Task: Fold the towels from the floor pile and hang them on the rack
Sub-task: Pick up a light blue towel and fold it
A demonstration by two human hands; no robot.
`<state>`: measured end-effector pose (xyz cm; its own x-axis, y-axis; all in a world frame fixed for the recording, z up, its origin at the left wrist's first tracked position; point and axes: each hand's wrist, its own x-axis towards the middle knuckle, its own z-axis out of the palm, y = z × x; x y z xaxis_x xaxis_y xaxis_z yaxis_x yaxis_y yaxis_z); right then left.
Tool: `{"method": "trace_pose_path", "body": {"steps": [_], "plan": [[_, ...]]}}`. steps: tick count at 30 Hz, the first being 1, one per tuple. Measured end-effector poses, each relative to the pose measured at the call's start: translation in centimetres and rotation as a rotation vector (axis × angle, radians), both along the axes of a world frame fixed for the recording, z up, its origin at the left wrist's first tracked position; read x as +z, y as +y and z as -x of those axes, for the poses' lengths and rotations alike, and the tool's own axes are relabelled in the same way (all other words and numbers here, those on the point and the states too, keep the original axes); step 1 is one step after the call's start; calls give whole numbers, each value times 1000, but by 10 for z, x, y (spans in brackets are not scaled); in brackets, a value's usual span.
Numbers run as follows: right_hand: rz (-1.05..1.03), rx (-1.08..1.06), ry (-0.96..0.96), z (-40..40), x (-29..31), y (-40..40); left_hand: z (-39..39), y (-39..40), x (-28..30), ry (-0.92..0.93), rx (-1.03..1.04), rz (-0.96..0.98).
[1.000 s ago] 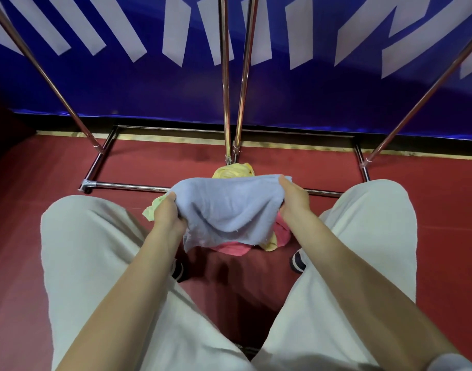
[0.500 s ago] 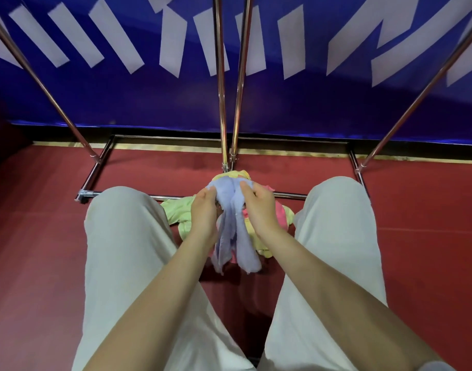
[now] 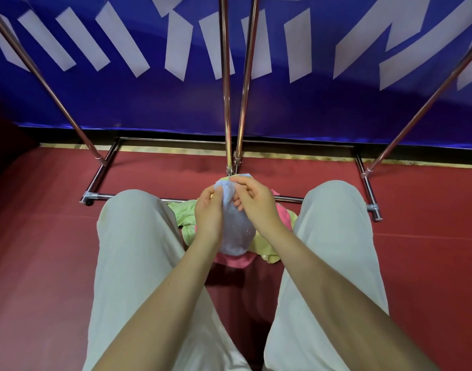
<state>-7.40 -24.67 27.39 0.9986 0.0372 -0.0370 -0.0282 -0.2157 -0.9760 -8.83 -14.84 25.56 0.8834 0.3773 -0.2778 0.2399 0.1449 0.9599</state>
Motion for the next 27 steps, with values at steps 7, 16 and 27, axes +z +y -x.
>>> {"method": "trace_pose_path", "body": {"steps": [7, 16, 27], "plan": [[244, 23, -299, -5, -5, -7, 2, 8, -6, -8, -19, -81], [212, 21, -329, 11, 0, -11, 7, 7, -2, -19, -5, 11], [258, 12, -319, 13, -1, -14, 11, 5, 4, -52, -24, -86]]}}
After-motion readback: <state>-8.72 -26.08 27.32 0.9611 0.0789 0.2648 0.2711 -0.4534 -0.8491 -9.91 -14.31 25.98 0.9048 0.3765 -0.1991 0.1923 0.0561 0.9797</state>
